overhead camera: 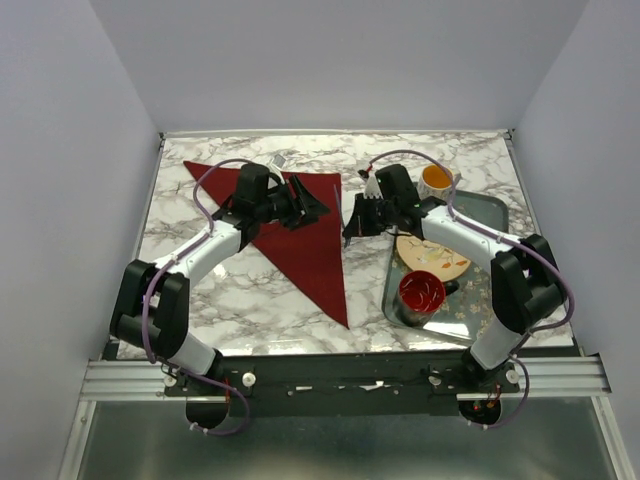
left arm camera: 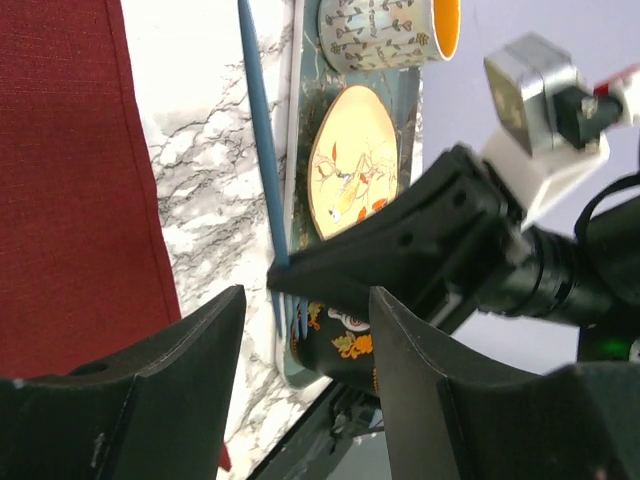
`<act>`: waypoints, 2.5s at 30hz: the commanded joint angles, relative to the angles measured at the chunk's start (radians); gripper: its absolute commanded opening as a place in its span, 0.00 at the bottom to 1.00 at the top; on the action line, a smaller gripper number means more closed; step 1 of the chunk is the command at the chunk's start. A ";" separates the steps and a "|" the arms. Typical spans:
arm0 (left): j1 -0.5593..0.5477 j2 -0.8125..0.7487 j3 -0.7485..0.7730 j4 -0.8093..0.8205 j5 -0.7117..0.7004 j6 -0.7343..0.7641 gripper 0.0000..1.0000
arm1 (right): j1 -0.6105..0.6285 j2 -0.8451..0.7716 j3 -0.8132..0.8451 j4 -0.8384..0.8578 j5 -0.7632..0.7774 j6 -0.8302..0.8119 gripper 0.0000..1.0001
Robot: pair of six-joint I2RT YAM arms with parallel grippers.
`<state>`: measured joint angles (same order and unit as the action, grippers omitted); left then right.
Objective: Fold the napkin, place the utensils inside, and roll it up
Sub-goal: Pass the utensil from the right arm to the left, then place the utensil onto the napkin
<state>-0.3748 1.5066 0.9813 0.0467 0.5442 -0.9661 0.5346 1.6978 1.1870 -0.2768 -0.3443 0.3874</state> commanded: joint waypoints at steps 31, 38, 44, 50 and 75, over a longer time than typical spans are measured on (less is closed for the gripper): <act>-0.142 0.043 0.097 -0.166 -0.345 -0.036 0.35 | 0.013 -0.044 -0.090 0.229 -0.292 0.097 0.01; -0.150 0.027 0.088 -0.157 -0.362 -0.017 0.17 | 0.015 -0.029 -0.079 0.228 -0.289 0.111 0.01; -0.148 0.033 0.148 -0.298 -0.435 0.024 0.00 | 0.015 -0.038 -0.070 0.200 -0.262 0.107 0.26; -0.096 0.009 0.192 -0.523 -0.581 0.006 0.00 | 0.007 -0.105 -0.055 0.085 -0.108 0.053 0.57; 0.137 0.328 0.276 -0.670 -0.764 -0.101 0.00 | -0.012 -0.145 -0.092 0.028 -0.065 -0.015 0.58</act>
<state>-0.2420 1.8069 1.2198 -0.5957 -0.1635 -1.0420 0.5278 1.5612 1.1042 -0.2310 -0.4229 0.3946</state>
